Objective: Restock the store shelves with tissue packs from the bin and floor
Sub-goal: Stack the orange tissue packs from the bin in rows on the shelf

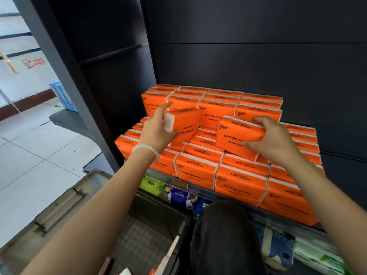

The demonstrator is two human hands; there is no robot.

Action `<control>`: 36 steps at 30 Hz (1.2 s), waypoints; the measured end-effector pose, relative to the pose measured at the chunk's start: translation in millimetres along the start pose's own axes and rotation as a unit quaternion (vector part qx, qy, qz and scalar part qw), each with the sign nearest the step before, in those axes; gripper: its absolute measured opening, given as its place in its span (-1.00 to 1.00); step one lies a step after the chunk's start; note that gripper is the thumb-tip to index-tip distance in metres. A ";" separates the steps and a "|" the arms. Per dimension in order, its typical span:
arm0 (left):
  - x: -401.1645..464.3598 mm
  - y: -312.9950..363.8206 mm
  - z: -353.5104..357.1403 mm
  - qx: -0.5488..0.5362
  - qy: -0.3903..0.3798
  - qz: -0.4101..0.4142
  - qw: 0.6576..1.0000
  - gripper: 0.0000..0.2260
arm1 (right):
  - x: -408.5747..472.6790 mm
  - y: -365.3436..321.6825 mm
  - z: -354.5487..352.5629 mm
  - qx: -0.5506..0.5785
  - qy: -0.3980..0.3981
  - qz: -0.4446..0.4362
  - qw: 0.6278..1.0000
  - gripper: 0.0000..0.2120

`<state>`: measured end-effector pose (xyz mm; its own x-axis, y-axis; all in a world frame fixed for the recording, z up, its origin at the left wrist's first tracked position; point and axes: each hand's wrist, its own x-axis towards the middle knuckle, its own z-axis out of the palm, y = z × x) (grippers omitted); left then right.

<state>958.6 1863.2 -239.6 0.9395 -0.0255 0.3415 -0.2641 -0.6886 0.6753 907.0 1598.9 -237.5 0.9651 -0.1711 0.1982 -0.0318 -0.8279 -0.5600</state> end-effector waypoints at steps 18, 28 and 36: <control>2.3 3.3 2.9 0.167 -0.067 0.080 0.980 -0.28 | -10.3 0.1 -0.7 0.084 0.007 0.038 0.996 -0.39; 12.0 7.7 -1.6 0.124 0.029 0.148 0.981 -0.56 | -7.7 1.0 -0.1 0.106 -0.006 0.035 0.994 -0.40; 25.8 4.6 9.5 0.256 -0.059 0.121 0.957 -0.58 | 9.3 1.0 -1.9 0.019 0.001 -0.016 1.000 -0.41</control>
<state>983.7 1852.5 -233.9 0.8905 -0.2902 0.3505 -0.3644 -0.9161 0.1673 915.5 1595.4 -234.7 0.9651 -0.1456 0.2177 0.0091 -0.8120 -0.5836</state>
